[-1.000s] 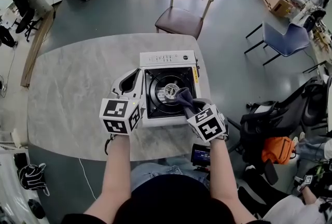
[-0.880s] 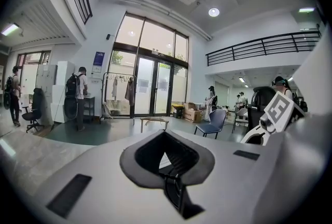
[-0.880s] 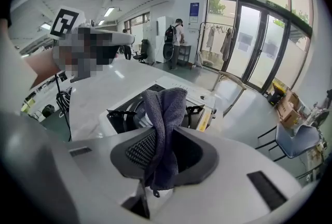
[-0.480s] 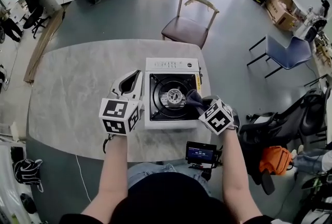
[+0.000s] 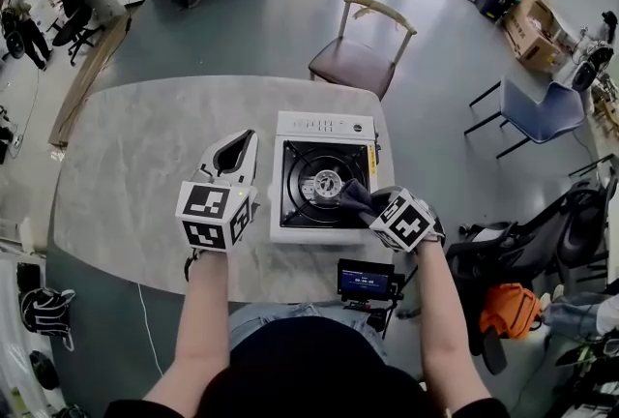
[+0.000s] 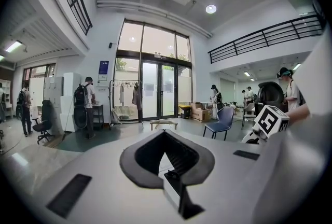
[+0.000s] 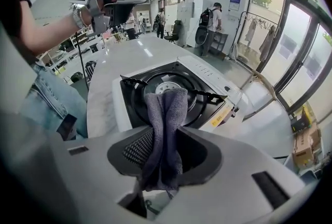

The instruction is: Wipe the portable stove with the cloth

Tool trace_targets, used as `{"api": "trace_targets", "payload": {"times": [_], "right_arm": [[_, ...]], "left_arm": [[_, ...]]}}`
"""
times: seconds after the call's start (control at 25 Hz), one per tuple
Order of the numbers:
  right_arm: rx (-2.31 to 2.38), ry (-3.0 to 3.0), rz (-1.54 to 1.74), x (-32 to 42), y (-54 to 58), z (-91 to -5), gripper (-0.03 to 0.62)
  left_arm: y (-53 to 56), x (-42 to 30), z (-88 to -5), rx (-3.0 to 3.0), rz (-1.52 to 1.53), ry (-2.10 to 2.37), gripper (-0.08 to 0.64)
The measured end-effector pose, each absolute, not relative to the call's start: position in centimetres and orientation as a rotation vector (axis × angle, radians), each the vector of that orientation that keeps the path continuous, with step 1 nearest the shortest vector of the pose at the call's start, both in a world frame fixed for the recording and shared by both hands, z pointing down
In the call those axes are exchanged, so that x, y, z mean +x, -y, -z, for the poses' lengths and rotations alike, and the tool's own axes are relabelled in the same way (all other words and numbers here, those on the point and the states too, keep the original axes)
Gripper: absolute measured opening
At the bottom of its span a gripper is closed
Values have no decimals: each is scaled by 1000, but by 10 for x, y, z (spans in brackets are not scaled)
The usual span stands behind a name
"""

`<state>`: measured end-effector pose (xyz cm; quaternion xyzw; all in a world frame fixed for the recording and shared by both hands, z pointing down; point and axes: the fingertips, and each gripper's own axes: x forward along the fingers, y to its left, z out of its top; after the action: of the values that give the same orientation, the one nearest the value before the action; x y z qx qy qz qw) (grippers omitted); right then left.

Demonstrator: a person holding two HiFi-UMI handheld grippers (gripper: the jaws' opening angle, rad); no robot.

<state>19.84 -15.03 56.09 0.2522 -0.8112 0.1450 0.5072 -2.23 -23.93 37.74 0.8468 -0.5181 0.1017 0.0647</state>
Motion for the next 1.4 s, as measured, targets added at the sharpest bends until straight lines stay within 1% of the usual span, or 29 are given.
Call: {"api": "trace_targets", "payload": {"times": [0.08,0.16,0.28,0.72,1.04,1.24,1.4], "right_arm": [[611,1952,-326,200,150,-557,144],[612,1947,-298,201,150,-555,102],[577,1940,-305,200,150,-560,91],[534,1875,-288,202,187,-577,87],[635,1860,-212,204,234,-578,89],[628,1828,-261,204,237,-579,89],[597,1804,-178,202,236,-574,89]], "left_arm": [[240,-22,-377,2559,-308,1564,8],[241,-22,-376,2563,-312,1560,8],[242,-20,-379,2565,-328,1553,8],[253,-39,-385,2509,-349,1614,6],[252,-39,-390,2499,-369,1614,8],[249,-43,-390,2488,-357,1628,6],[248,-47,-382,2500,-345,1635,8]]}}
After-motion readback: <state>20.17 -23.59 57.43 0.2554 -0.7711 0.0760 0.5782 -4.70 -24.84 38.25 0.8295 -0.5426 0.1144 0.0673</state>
